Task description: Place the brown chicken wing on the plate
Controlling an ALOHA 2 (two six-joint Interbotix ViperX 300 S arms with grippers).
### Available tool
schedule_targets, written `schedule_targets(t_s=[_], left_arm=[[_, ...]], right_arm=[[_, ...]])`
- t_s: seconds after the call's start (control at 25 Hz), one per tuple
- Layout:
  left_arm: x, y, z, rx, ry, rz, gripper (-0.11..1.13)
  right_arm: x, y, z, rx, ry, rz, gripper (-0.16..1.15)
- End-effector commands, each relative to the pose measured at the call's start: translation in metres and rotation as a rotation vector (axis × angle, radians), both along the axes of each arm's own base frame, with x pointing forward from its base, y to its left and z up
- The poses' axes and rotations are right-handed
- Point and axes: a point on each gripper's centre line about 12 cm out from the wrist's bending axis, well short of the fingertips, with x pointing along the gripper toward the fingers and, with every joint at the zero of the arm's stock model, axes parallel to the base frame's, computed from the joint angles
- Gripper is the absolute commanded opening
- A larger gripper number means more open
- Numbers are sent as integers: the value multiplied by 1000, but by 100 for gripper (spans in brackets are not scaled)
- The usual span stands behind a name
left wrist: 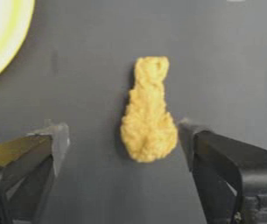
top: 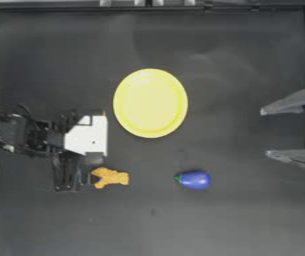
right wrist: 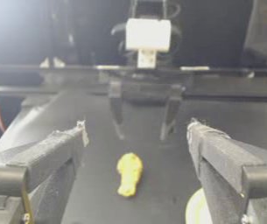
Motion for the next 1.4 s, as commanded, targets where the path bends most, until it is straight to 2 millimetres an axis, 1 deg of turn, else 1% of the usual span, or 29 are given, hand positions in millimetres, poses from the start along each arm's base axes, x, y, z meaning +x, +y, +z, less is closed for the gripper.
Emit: schedule_targets(t_s=[0.04,0.16,0.4,0.8,0.88,1.08,1.16,1.2,1.24,1.32,1.4], left_arm=[[12,-3,3,-6,-12,-3,103],[17,-4,-7,-18,17,5,103],[21,-6,-27,-34,74,17,103],[26,-7,-46,-42,124,22,103],[29,-7,-47,-44,128,24,102],[29,-8,-58,-55,186,30,100],[30,-9,-59,-64,210,35,92],[31,-9,-59,-67,223,35,84],[32,-9,-58,-67,230,34,74],[35,-9,-54,-66,229,29,44],[38,-12,-48,-60,215,14,24]], right_arm=[[1,0,5,6,-14,-1,99],[1,0,5,6,-12,-1,99],[1,0,5,6,-12,-1,99],[1,0,3,6,-14,-1,99],[1,0,3,7,-14,-1,99],[1,0,4,6,-17,-1,99],[1,0,4,6,-17,-1,99],[1,0,4,6,-20,-1,99],[1,0,4,6,-20,-1,99],[1,0,4,6,-20,-1,99],[1,0,4,6,-19,-1,99]])
